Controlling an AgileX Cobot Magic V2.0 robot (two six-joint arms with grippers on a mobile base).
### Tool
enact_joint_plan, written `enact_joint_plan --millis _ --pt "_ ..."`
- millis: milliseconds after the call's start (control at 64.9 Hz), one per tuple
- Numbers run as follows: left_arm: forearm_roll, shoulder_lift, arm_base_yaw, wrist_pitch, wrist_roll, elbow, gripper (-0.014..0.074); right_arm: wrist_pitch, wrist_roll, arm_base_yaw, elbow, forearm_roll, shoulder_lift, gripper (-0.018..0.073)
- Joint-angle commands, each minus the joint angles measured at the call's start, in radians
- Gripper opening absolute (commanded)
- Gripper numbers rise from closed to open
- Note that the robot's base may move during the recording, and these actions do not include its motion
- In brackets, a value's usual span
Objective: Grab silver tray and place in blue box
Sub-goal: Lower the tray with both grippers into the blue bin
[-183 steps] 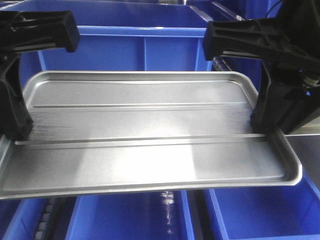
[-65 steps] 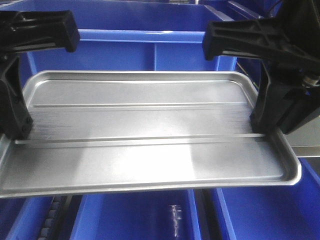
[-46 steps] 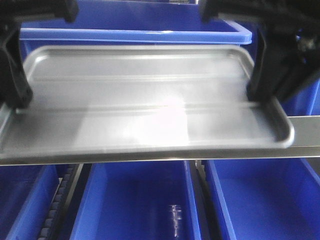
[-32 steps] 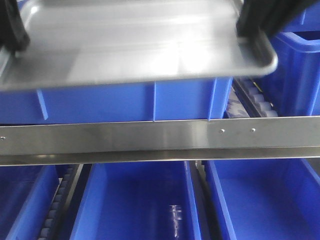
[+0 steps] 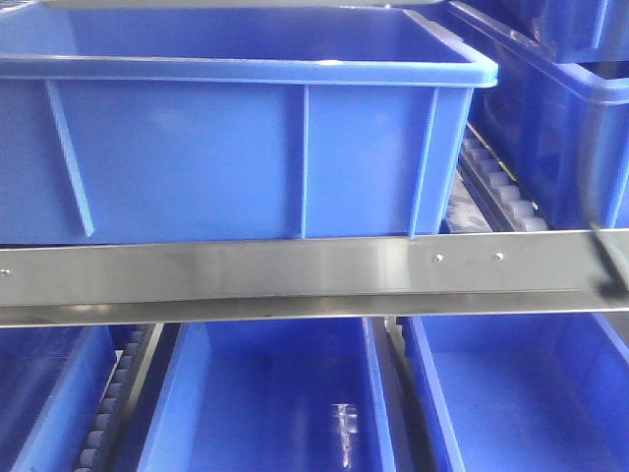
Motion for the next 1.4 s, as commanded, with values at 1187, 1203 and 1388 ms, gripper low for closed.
enact_joint_plan --millis 1187,1203,1388 --pt "-0.195 0.286 0.164 -0.211 0.113 -0.312 -0.0015 -0.339 -0.182 -0.173 -0.297 0.238 0.24 0.0059" --pt "-0.195 0.286 0.164 -0.211 0.113 -0.312 -0.0015 -0.339 -0.182 -0.173 -0.297 0.238 0.241 0.0059" --pt "-0.195 0.286 0.164 -0.211 0.113 -0.312 -0.0015 -0.331 -0.182 -0.173 -0.297 0.237 0.256 0.0059"
